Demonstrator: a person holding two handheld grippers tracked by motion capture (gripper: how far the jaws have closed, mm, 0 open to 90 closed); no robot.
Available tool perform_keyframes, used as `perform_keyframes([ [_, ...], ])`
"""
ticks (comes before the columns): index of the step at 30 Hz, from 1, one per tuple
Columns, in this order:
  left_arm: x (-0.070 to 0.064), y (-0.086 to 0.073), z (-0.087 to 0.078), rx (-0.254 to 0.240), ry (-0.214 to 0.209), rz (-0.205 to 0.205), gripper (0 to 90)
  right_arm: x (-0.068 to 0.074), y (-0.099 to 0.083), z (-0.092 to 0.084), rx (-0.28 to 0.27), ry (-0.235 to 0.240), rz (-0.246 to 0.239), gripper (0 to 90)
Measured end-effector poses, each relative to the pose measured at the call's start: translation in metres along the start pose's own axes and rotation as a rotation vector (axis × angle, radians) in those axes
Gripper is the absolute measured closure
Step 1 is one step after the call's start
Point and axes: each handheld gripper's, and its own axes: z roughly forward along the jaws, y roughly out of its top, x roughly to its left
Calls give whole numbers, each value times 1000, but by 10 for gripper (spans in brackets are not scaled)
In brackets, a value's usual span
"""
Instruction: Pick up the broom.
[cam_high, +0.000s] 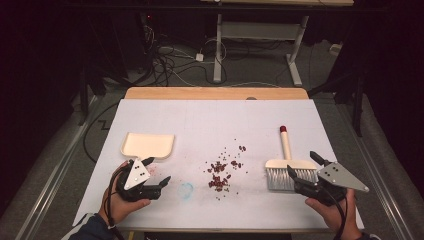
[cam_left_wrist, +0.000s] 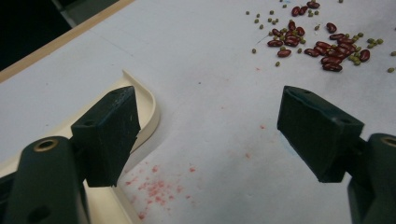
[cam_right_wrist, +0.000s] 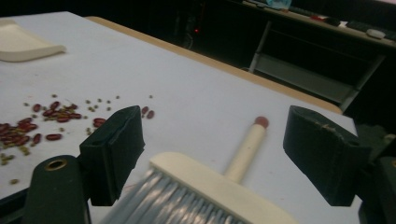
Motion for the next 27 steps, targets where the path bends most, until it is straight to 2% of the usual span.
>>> perform_keyframes([
  [1,-1,0,1,3,-1,1,203,0,0,0,0,0,0,205],
  [4,-3,-1,0,6,-7,8,203,6,-1,1,17,-14,-41,194],
  [5,-5,-1,-1,9,-7,19,203,7,-2,2,21,-13,-40,193],
  [12,-6,-3,1,26,-13,31,204,8,0,8,48,-20,-65,201],
  [14,-6,-3,1,25,-18,22,203,5,2,12,74,-7,-89,215],
  [16,-8,-2,2,34,-21,38,203,1,6,17,106,-24,-130,231],
  [19,-9,-2,5,43,-26,43,203,-12,16,23,142,-7,-96,238],
  [20,-9,-2,5,47,-27,41,203,-16,19,27,169,-13,-79,238],
  [22,-8,-2,7,49,-28,37,203,-24,25,36,215,5,-52,249],
  [23,-8,-2,7,49,-28,35,203,-27,28,42,256,-8,-35,255],
  [25,-9,-2,7,52,-30,38,203,-33,31,57,347,-24,35,252],
  [27,-9,-2,7,53,-29,40,204,-42,32,74,395,-14,111,251],
])
